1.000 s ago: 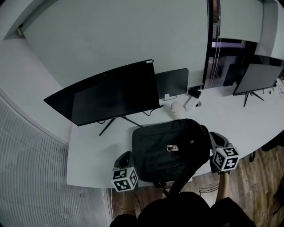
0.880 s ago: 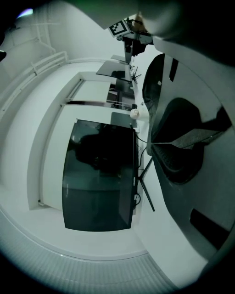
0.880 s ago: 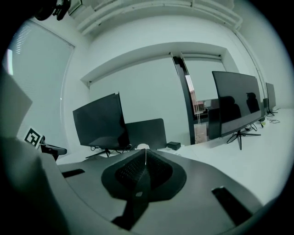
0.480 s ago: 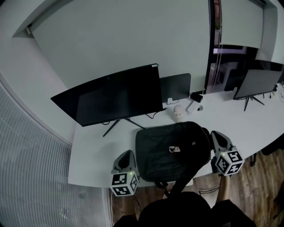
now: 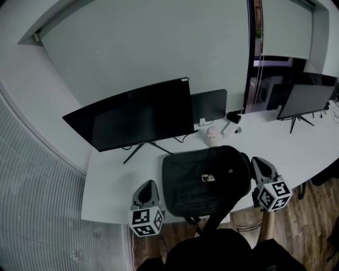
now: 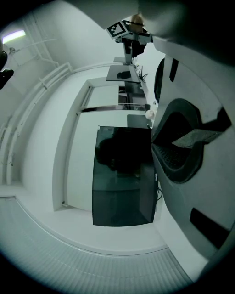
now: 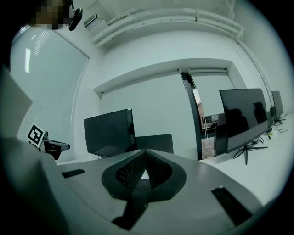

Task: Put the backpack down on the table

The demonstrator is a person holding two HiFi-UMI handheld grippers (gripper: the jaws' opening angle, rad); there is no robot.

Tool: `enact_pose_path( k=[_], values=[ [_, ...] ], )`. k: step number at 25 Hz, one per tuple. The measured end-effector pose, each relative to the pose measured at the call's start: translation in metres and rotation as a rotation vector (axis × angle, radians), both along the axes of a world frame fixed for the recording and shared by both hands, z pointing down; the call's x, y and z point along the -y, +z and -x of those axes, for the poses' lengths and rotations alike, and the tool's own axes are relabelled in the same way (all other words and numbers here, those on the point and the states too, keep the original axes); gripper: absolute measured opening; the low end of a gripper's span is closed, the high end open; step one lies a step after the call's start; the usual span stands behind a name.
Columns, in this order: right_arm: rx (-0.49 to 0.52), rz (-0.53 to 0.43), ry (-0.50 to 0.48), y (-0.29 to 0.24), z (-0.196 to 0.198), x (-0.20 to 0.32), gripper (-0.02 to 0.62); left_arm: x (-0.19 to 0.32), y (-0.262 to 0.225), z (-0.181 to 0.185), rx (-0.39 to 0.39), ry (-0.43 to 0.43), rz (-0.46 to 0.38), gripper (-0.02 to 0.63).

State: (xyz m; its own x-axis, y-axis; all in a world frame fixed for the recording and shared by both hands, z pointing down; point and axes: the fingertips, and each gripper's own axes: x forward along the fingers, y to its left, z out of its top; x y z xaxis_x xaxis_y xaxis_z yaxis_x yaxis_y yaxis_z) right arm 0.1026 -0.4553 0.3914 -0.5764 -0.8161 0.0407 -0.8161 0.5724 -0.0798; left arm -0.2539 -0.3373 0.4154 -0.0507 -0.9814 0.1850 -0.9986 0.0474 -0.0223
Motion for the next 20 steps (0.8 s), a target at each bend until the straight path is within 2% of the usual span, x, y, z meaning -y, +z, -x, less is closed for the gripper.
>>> enact_pose_path(
  k=[20],
  values=[
    [0.018, -0.004, 0.001, 0.008, -0.007, -0.003, 0.012, -0.004, 0.007, 0.003, 0.002, -0.014, 0.011, 0.015]
  ],
)
